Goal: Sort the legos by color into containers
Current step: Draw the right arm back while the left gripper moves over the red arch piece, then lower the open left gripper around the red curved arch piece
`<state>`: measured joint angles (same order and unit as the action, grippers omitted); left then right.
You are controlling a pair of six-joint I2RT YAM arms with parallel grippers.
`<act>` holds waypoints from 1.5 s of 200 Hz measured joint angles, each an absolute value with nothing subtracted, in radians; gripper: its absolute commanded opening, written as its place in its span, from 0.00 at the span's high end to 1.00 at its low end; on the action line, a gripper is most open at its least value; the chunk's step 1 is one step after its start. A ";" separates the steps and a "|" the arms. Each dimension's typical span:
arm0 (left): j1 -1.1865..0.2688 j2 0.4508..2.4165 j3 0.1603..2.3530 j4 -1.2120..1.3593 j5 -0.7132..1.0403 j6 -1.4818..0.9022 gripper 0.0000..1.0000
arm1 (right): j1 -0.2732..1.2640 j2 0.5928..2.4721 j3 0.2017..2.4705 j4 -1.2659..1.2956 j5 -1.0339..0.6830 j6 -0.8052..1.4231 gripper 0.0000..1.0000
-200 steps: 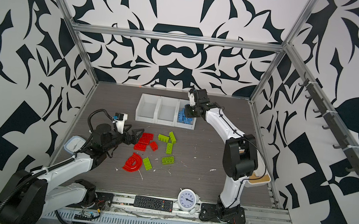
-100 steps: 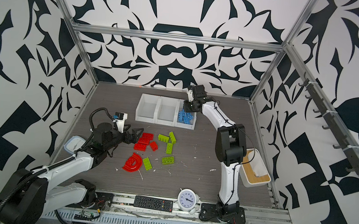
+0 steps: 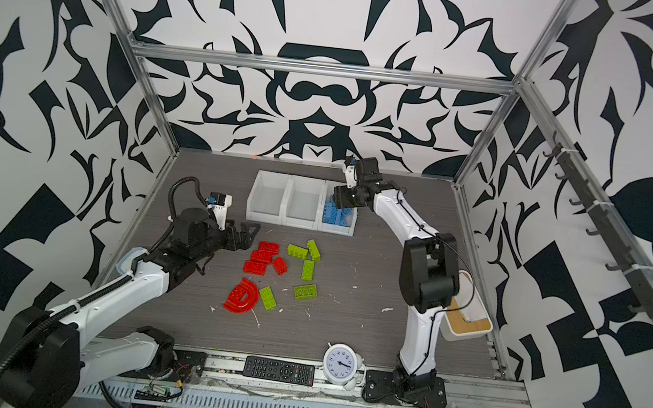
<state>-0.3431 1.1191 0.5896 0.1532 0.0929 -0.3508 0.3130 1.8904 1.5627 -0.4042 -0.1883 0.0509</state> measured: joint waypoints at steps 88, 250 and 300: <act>-0.635 0.839 0.640 -0.499 -0.082 -0.601 0.00 | 0.296 1.107 0.678 0.107 -0.186 0.117 0.30; -0.657 1.050 0.673 -0.726 -0.145 -0.643 0.19 | 0.296 1.172 0.448 0.403 -0.295 0.187 0.38; -0.641 1.204 0.667 -0.664 -0.099 -0.630 0.20 | 0.296 1.111 0.421 0.435 -0.292 0.177 0.36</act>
